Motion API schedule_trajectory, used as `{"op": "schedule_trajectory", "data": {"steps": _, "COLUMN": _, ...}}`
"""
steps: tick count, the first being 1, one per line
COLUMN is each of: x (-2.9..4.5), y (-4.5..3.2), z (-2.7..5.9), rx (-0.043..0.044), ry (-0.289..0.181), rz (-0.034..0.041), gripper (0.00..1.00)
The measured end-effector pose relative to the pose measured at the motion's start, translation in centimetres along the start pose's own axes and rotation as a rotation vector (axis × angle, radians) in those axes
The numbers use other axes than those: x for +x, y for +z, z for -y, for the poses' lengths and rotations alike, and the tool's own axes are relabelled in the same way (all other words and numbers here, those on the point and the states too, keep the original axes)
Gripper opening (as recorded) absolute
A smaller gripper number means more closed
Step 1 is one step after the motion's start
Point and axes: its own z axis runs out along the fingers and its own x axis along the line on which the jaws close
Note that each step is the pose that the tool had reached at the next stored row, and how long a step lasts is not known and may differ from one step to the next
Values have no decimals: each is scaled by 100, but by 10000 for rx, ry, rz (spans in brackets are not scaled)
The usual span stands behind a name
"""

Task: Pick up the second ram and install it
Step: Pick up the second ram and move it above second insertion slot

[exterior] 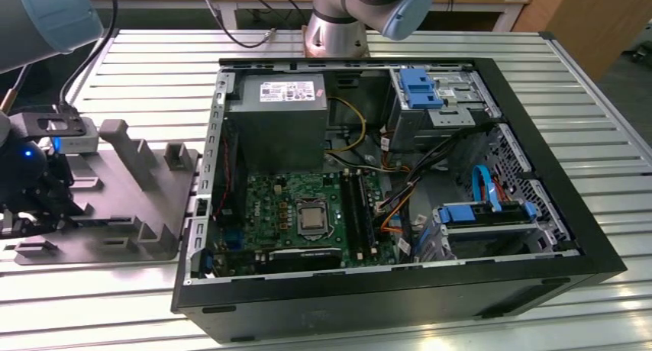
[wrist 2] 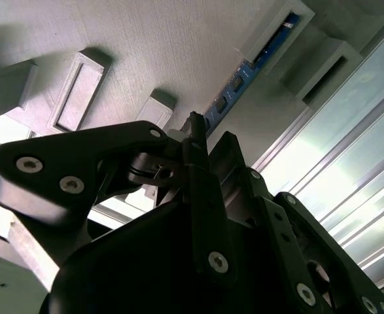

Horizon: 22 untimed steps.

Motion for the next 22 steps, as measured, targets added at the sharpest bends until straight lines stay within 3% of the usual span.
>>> {"op": "schedule_trajectory", "data": {"steps": 16, "x": -15, "y": 14, "z": 0, "rx": 2, "ry": 0, "rz": 32, "gripper": 29}}
{"op": "schedule_trajectory", "data": {"steps": 18, "x": -15, "y": 14, "z": 0, "rx": 1, "ry": 1, "rz": 32, "gripper": 28}}
{"op": "schedule_trajectory", "data": {"steps": 19, "x": -16, "y": 13, "z": 0, "rx": 1, "ry": 1, "rz": 32, "gripper": 21}}
{"op": "schedule_trajectory", "data": {"steps": 22, "x": -4, "y": 12, "z": 13, "rx": -10, "ry": 4, "rz": 29, "gripper": 21}}
